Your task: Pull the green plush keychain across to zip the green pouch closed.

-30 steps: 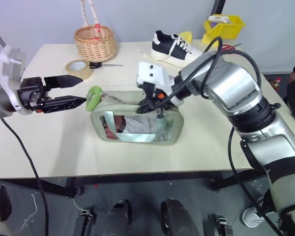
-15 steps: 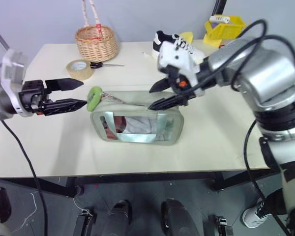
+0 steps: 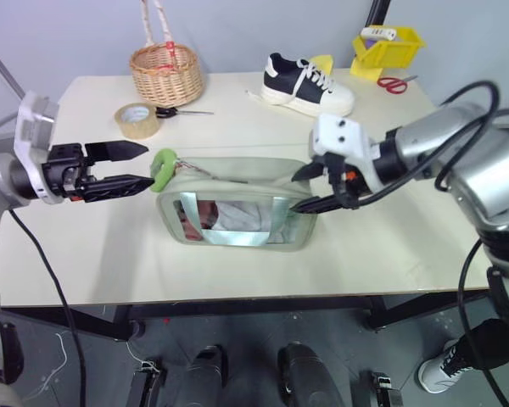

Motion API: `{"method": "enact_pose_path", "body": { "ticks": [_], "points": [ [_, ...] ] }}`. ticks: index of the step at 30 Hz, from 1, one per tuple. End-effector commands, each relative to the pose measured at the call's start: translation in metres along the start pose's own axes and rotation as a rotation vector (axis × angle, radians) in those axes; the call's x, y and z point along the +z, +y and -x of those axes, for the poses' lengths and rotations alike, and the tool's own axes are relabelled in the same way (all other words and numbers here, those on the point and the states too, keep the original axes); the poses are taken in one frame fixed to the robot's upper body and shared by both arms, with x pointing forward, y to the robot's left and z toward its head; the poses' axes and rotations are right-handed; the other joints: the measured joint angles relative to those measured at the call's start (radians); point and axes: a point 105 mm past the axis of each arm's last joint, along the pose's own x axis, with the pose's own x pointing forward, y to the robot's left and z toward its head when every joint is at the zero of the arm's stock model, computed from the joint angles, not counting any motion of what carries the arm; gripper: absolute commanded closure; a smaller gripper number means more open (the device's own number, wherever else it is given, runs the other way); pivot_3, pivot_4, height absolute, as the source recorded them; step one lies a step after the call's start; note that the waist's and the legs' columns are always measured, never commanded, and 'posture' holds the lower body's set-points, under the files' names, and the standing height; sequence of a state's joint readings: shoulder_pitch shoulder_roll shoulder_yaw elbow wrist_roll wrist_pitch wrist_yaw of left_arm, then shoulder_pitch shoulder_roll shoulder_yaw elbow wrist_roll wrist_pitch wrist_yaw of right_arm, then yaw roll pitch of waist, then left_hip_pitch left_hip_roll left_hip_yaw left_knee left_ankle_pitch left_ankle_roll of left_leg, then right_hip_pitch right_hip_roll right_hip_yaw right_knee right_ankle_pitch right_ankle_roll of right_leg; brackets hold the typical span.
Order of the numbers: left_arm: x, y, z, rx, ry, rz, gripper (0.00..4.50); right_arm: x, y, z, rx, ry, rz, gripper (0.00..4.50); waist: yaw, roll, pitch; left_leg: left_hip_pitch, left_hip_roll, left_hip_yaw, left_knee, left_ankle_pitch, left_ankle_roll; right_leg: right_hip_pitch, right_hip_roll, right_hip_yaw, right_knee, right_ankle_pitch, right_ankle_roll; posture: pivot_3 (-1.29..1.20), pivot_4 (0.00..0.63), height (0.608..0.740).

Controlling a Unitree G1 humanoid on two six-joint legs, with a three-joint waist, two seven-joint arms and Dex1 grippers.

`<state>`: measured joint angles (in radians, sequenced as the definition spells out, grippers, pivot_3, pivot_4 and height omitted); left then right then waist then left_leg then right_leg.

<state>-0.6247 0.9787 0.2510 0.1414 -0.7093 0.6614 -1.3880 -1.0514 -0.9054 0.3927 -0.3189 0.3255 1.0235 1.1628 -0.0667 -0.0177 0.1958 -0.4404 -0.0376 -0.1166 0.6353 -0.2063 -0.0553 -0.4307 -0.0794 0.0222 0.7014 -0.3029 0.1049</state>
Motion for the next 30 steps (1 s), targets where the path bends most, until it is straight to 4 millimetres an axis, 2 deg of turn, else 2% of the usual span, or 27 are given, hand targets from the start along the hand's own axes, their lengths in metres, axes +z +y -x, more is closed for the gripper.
{"method": "enact_pose_path", "body": {
  "ticks": [1, 3, 4, 11, 18, 20, 22, 28, 29, 30],
  "points": [
    [0.006, 0.005, 0.005, 0.037, 0.000, -0.039, 0.00, 0.007, -0.009, 0.006, -0.074, -0.017, 0.049, 3.28, -0.002, 0.000, 0.000, 0.000, 0.000, 0.000, 0.000, 0.000, 0.000, 0.000, 0.000, 0.000, 0.000, 0.000, 0.000, 0.00, 0.150, 0.695],
    [0.004, 0.011, 0.006, 0.067, 0.005, -0.037, 0.00, 0.011, -0.009, 0.007, -0.070, -0.036, 0.042, 4.27, -0.001, 0.000, 0.000, 0.000, 0.000, 0.000, 0.000, 0.000, 0.000, 0.000, 0.000, 0.000, 0.000, 0.000, 0.000, 0.00, 0.150, 0.695],
    [0.003, 0.015, 0.006, 0.088, 0.003, -0.031, 0.00, 0.012, -0.009, 0.007, -0.067, -0.042, 0.039, 4.45, -0.001, 0.000, 0.000, 0.000, 0.000, 0.000, 0.000, 0.000, 0.000, 0.000, 0.000, 0.000, 0.000, 0.000, 0.000, 0.00, 0.150, 0.695],
    [-0.027, 0.039, 0.011, 0.200, 0.086, 0.025, 0.00, 0.011, -0.009, 0.003, -0.070, -0.034, -0.002, 4.45, -0.002, 0.000, 0.000, 0.000, 0.000, 0.000, 0.000, 0.000, 0.000, 0.000, 0.000, 0.000, 0.000, 0.000, 0.000, 0.00, 0.150, 0.695],
    [-0.036, 0.054, 0.005, 0.243, 0.047, 0.144, 0.00, 0.013, -0.010, 0.004, -0.084, -0.039, -0.022, 4.45, 0.000, 0.000, 0.000, 0.000, 0.000, 0.000, 0.000, 0.000, 0.000, 0.000, 0.000, 0.000, 0.000, 0.000, 0.000, 0.00, 0.150, 0.695],
    [-0.038, 0.056, 0.000, 0.240, 0.037, 0.171, 0.52, 0.014, -0.010, 0.003, -0.087, -0.040, -0.022, 4.50, 0.000, 0.000, 0.000, 0.000, 0.000, 0.000, 0.001, 0.000, 0.000, 0.000, 0.000, 0.000, 0.000, 0.000, 0.000, 0.00, 0.150, 0.695],
    [-0.041, 0.057, -0.005, 0.227, 0.029, 0.200, 1.25, 0.014, -0.009, 0.003, -0.084, -0.042, -0.024, 4.50, -0.001, 0.000, 0.000, 0.000, -0.001, 0.000, 0.001, 0.000, 0.000, 0.000, 0.000, 0.000, 0.000, 0.000, 0.000, 0.00, 0.150, 0.695],
    [-0.044, 0.055, -0.009, 0.206, 0.027, 0.221, 4.18, 0.015, -0.010, 0.004, -0.091, -0.045, -0.038, 4.50, -0.002, 0.000, 0.000, 0.000, -0.001, 0.000, 0.001, 0.000, 0.000, 0.000, 0.000, 0.000, 0.000, 0.000, 0.000, 0.00, 0.150, 0.695],
    [-0.043, 0.056, -0.008, 0.210, 0.025, 0.218, 4.49, 0.014, -0.010, 0.005, -0.095, -0.044, -0.042, 4.50, -0.001, 0.000, 0.000, 0.000, 0.000, 0.000, 0.001, 0.000, 0.000, 0.000, 0.000, 0.000, 0.000, 0.000, 0.000, 0.00, 0.150, 0.695],
    [-0.042, 0.057, -0.007, 0.213, 0.020, 0.213, 4.49, 0.014, -0.010, 0.005, -0.098, -0.043, -0.044, 4.50, 0.000, 0.000, 0.000, 0.000, 0.000, 0.000, 0.001, 0.000, 0.000, 0.000, 0.000, 0.000, 0.000, 0.000, 0.000, 0.00, 0.150, 0.695]
  ]
}}
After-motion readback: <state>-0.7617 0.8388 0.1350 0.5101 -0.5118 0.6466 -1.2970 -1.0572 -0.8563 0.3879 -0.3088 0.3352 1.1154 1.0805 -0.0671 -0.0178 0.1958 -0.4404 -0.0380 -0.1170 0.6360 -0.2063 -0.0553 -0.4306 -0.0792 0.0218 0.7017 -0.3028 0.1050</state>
